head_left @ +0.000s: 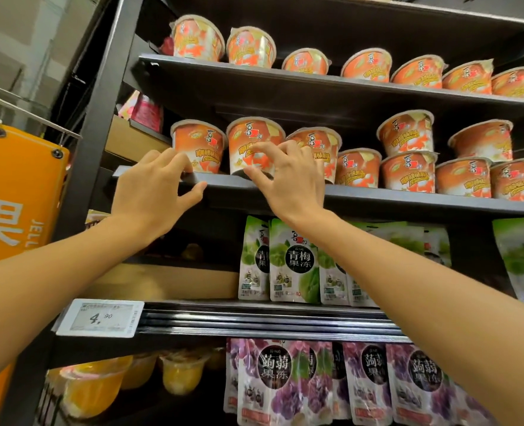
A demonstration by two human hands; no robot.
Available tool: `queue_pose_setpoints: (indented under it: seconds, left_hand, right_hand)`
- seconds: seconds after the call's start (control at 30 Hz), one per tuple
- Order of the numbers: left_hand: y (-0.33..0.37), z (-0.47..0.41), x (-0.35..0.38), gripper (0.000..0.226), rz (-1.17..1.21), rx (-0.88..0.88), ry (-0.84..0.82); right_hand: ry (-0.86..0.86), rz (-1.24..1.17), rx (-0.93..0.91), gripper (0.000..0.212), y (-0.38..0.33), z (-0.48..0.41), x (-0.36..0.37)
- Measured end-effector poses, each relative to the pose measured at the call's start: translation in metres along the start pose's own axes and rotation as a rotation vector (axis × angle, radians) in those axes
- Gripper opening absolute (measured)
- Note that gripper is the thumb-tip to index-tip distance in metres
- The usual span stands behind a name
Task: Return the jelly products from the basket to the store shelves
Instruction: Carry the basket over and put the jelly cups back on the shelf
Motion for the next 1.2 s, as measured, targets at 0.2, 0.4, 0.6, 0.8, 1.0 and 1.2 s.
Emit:
queue_pose_setpoints:
  seconds: [0.2,0.4,0.6,0.8,1.0,1.2]
  left_hand:
    - [0.001,0.0,0.001,0.031,-0.019,0.007,-0.003]
    - [0.006,0.003,0.002,0.028,-0.016,-0.03,-0.009]
    - [0.018,0.013,-0.001,0.033,0.1,-0.217,-0.075]
    - [0.06,0.054,-0.014,0.031,0.413,-0.308,-0.005]
    - [0.122,0.126,-0.022,0.013,0.684,-0.341,-0.088]
    - [0.176,0.222,-0.048,0.007,0.901,-0.542,-0.255]
  right_hand:
    - [-0.005,-0.012,0.059,0.035,0.005,0.002,0.006]
    - [-0.022,-0.099,0.071,0.036,0.009,0.013,0.0]
    - [0.014,-0.192,0.108,0.029,0.02,0.043,-0.026]
    - [-0.048,-0.332,0.243,0.025,0.031,0.112,-0.06]
    - [-0.192,-0.406,0.369,0.022,0.032,0.207,-0.084]
    - [-0.373,-0.538,0.562,0.023,0.026,0.321,-0.118]
Point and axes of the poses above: each hand's wrist, its own z-axis away from the middle knuckle, its own x-axis out of the palm, y = z × x, the point moved 4 cm from there along -z, towards the middle knuckle, and after that the axes turned 14 degrees about z, right-handed, at the moved point
